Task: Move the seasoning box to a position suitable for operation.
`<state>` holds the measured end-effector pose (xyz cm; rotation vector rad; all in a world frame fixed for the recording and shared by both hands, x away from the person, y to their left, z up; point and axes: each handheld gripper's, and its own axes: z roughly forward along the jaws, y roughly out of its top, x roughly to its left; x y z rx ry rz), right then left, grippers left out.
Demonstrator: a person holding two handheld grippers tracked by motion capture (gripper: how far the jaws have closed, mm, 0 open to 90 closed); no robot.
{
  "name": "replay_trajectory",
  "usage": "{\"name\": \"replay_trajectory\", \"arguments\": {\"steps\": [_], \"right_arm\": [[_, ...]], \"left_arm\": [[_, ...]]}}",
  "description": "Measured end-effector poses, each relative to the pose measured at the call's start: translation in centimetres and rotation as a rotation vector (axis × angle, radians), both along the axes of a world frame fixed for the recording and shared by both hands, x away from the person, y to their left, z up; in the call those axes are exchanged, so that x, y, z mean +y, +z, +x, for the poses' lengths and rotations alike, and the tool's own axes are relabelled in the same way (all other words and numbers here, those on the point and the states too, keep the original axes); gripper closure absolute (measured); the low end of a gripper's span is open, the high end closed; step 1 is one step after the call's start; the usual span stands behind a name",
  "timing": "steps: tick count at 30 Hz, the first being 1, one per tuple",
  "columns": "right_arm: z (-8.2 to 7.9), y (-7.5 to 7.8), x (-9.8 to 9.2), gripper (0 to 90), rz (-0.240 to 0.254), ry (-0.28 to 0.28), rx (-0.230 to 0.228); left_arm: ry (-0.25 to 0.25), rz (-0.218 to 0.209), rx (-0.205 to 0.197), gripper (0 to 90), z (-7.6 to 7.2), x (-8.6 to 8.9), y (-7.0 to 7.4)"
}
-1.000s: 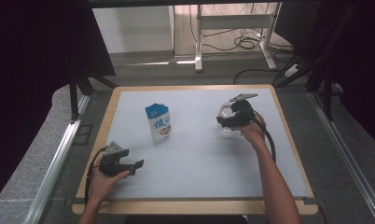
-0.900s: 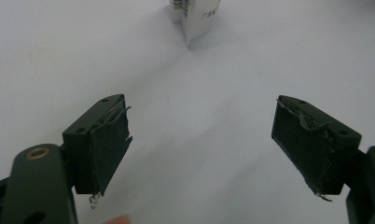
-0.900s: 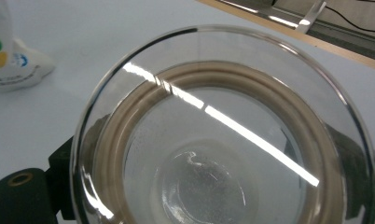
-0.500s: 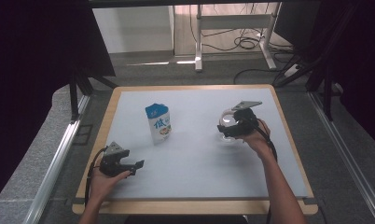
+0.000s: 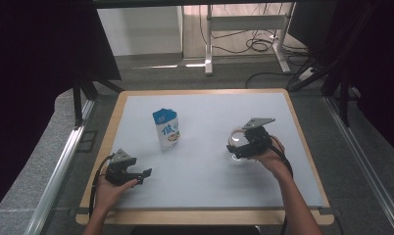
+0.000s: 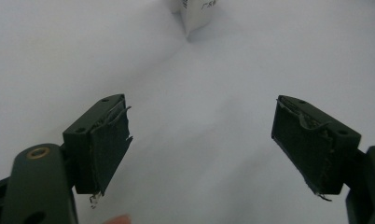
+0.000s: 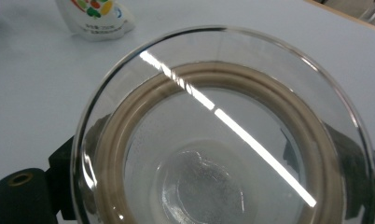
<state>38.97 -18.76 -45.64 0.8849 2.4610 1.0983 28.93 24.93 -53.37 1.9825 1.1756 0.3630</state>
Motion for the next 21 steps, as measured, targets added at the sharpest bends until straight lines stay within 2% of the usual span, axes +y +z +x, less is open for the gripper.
{"name": "replay_trajectory", "arguments": {"steps": [11, 18, 21], "right_arm": [[-1.9, -0.9, 0.7, 11.3, -0.02, 0.061, 0.033], [-1.9, -1.7, 1.2, 11.2, -0.036, 0.068, 0.045], [-1.8, -2.0, 1.5, 11.2, -0.057, 0.073, 0.051]], "left_arm": [[-0.001, 0.002, 0.008, 18.9, 0.0, -0.1, -0.1], [0.001, 0.001, 0.009, 19.8, -0.1, 0.0, -0.3], [0.006, -0.003, 0.01, 19.8, -0.2, 0.2, -0.3]]}}
